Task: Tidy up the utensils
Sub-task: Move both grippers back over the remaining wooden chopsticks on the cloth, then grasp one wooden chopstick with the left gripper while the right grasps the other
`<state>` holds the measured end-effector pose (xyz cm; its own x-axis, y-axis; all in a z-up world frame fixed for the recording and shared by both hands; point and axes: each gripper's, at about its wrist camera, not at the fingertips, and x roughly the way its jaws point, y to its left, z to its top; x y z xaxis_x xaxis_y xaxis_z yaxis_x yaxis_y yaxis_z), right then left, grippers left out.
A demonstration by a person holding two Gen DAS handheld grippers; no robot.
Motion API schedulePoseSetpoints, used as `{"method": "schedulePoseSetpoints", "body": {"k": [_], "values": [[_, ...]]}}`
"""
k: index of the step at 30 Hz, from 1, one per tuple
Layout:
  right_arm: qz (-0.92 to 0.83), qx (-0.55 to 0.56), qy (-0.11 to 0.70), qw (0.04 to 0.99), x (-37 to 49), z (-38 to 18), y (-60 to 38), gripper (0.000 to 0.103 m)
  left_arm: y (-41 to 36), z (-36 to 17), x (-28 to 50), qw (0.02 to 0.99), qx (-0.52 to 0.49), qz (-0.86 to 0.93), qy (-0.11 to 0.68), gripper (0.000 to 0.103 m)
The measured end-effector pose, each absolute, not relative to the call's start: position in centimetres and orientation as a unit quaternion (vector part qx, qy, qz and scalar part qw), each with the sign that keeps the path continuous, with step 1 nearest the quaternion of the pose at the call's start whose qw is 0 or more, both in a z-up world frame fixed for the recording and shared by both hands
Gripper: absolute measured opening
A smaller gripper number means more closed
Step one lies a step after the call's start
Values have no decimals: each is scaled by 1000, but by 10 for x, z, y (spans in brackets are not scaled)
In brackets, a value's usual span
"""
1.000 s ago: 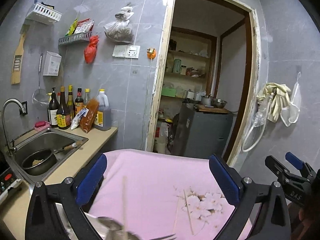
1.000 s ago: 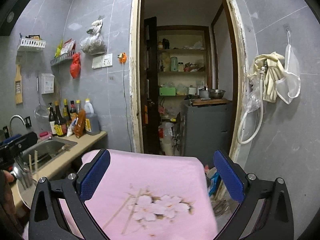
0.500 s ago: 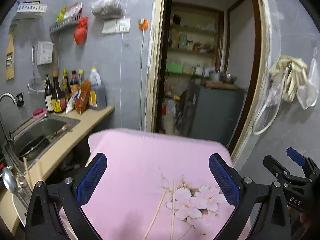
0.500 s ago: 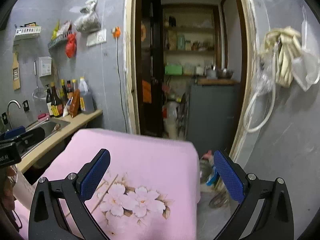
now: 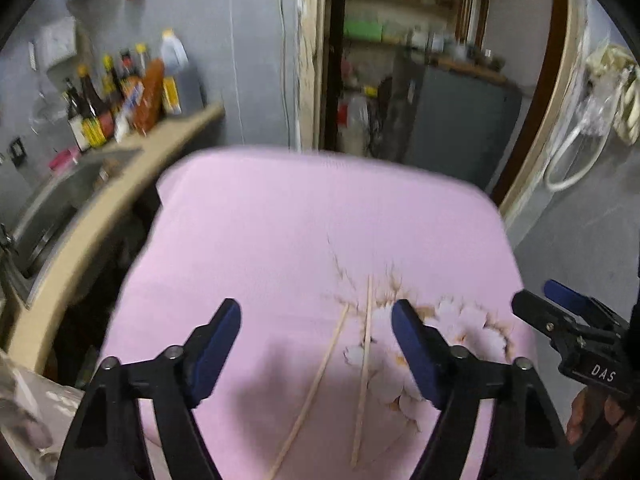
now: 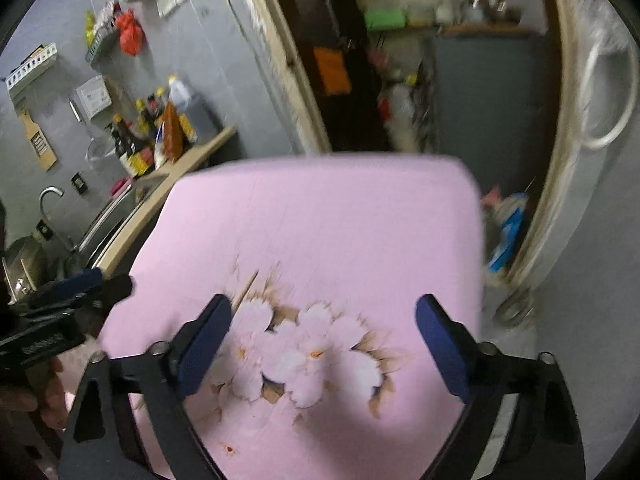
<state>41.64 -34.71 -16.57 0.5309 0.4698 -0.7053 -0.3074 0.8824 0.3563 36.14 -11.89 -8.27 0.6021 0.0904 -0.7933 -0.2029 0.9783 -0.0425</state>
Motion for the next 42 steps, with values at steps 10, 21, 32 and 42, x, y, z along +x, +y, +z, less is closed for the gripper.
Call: {"method": "schedulePoseSetpoints", "body": {"k": [10,21,32,42], "values": [[284,83,530,795,446,-225,-291,37,-108,-135,378,853,-79,64,512,50],[309,70,572,757,453,-231,-239,28,-106,-157,374,838,-89,53,536,45],[300,18,600,742,462,-225,-206,25,-108,-157,366,841,-84,45,532,43],[292,-37,626,722,469,-223,-190,20,-92,-159,364,842,-125,48,522,37]]}}
